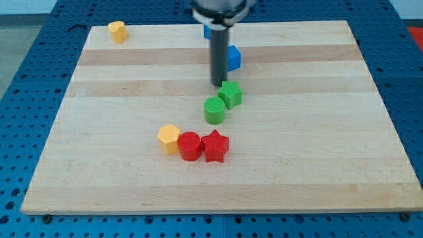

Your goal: Place the blue cube parallel to the blue triangle

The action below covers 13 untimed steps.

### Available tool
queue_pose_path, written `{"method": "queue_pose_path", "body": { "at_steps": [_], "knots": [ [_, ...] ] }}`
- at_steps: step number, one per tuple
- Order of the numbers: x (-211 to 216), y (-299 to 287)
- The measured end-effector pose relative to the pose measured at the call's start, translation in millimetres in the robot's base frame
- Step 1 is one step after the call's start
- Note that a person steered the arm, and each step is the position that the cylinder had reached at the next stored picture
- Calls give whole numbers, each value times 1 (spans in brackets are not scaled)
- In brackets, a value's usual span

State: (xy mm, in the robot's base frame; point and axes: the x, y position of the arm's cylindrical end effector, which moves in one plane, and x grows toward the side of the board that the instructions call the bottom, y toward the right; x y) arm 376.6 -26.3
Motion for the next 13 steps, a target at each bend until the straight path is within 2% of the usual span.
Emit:
{"method": "queue_pose_path", "body": {
  "at_steps": [1, 3, 4, 6, 7, 10, 11, 13],
  "knots": [
    [-11, -22],
    [-36, 58],
    [-34, 61],
    [-29, -16],
    [-42, -4],
    [-128, 118],
    [-130, 134],
    [-84, 86]
  ]
}}
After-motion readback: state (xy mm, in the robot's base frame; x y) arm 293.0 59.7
